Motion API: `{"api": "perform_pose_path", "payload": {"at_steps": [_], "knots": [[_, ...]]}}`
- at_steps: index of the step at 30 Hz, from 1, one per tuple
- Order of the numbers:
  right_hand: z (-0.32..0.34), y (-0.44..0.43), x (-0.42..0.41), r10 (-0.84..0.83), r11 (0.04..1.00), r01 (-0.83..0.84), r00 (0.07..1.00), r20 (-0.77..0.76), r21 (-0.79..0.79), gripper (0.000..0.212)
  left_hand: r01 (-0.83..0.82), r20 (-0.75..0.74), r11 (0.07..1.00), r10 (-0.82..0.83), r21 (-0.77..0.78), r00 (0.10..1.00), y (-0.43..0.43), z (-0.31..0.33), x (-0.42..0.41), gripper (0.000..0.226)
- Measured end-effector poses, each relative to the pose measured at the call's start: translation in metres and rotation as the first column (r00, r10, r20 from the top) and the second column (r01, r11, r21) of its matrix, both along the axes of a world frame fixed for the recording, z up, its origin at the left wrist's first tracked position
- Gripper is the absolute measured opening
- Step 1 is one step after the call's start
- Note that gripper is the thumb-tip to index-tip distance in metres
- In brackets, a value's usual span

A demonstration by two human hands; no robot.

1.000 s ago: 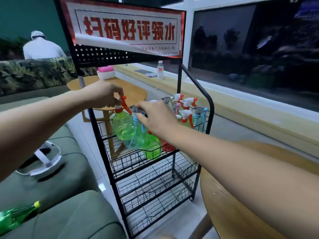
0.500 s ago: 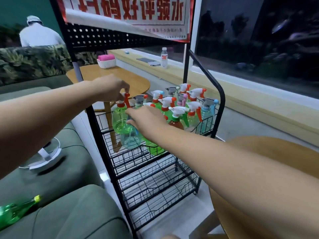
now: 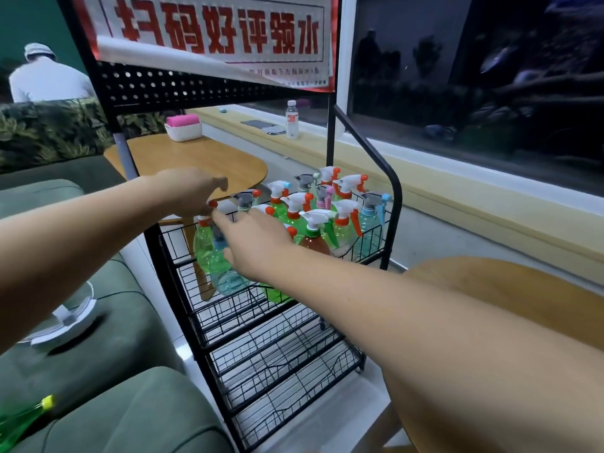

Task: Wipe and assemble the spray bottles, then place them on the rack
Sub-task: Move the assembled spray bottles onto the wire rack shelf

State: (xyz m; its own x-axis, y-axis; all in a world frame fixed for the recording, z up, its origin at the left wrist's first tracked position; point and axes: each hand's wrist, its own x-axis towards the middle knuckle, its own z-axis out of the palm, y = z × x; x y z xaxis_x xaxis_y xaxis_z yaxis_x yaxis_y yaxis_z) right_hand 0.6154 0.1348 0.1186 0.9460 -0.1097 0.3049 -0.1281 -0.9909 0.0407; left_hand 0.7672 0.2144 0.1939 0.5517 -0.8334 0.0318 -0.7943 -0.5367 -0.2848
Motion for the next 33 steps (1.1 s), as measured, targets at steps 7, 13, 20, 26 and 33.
{"api": "perform_pose_path", "payload": {"at_steps": [7, 13, 20, 26, 33], "knots": [[0.037, -0.009, -0.073, -0.029, 0.995, 0.023, 0.998, 0.054, 0.099, 0.057, 0.130, -0.013, 0.970, -0.135, -0.207, 0.991, -0.007, 0.008, -0.037, 0.044], [0.056, -0.048, -0.176, -0.178, 0.966, 0.151, 0.977, 0.117, 0.210, 0.056, 0.247, -0.117, 0.863, -0.328, -0.440, 0.937, -0.034, 0.013, -0.112, 0.028], [0.065, -0.091, -0.314, -0.412, 0.886, 0.354, 0.897, 0.157, 0.300, 0.051, 0.378, -0.184, 0.722, -0.568, -0.580, 0.802, -0.092, 0.003, -0.228, 0.015], [0.067, -0.113, -0.441, -0.585, 0.799, 0.527, 0.791, 0.177, 0.289, 0.046, 0.461, -0.220, 0.628, -0.710, -0.627, 0.669, -0.145, -0.016, -0.344, 0.014], [0.059, -0.114, -0.593, -0.769, 0.633, 0.712, 0.624, 0.139, 0.303, 0.039, 0.489, -0.321, 0.573, -0.800, -0.658, 0.507, -0.190, -0.055, -0.475, 0.006]]}}
